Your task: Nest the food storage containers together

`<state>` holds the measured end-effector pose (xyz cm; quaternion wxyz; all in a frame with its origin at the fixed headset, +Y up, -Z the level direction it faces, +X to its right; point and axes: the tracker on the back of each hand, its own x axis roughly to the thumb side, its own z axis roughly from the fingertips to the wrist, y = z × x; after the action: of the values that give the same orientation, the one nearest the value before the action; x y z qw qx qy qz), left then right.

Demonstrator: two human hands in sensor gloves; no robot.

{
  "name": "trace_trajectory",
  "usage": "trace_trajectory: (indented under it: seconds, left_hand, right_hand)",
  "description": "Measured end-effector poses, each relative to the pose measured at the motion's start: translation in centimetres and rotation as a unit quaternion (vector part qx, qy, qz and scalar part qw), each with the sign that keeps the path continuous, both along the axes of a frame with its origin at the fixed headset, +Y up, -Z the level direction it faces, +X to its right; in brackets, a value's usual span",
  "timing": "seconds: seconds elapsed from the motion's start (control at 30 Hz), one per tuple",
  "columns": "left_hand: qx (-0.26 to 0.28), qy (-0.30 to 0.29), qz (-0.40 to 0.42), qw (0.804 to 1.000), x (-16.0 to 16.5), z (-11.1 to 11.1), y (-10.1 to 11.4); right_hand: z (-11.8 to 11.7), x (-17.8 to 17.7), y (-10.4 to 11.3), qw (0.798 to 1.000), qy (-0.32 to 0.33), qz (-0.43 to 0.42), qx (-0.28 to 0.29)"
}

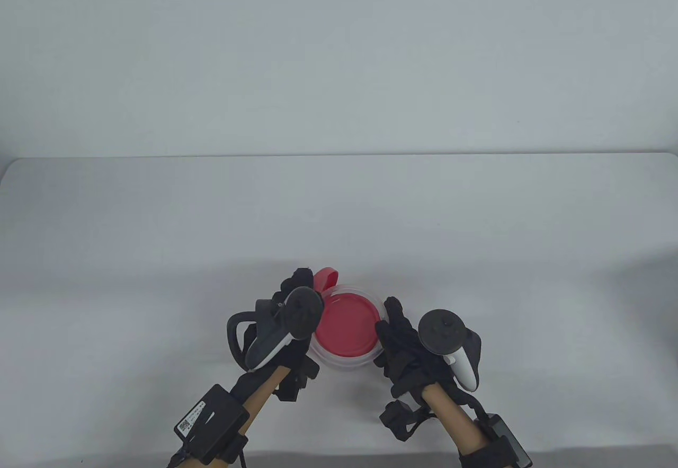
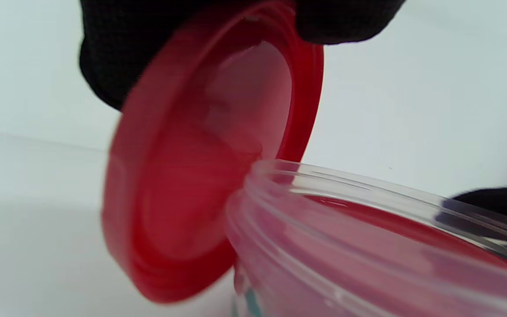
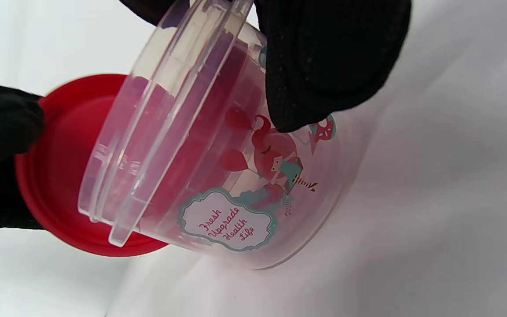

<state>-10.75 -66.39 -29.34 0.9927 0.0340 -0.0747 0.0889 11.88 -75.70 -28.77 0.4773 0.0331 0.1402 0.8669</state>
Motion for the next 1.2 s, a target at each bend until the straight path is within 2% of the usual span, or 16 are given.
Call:
trace_trajectory:
  seconds: [0.17,0.37,0.53,0.8,1.03,1.2]
  left_hand:
    - [-0.026,-0.101,0.019,0.994,1.9,2.1,-1.1]
    - [0.022,-0.170,-0.085,0.981,3.7,4.1,-2.6]
    - [0.034,-0.191,-0.132,0.972,4.4,4.8,-3.7]
    - [0.044,-0.201,-0.149,0.967,4.8,5.2,-4.3]
    - [0.043,-0.206,-0.157,0.965,4.8,5.4,-4.5]
    - [0.036,-0.211,-0.175,0.961,5.0,5.5,-4.8]
  right_hand:
    - [0.0,0.1,0.0,1.000,-0.001,-0.012,-0.006]
    - [-0.1,0.4,-0.2,0.999,-0.008,-0.045,-0.024]
    - [-0.2,0.8,-0.3,0.996,-0.016,-0.081,-0.043]
    - [-0.6,1.7,-1.1,0.981,-0.039,-0.162,-0.094]
    - [-0.5,1.7,-0.8,0.990,-0.050,-0.110,-0.072]
    - [-0.6,1.8,-1.3,0.982,-0.059,-0.149,-0.098]
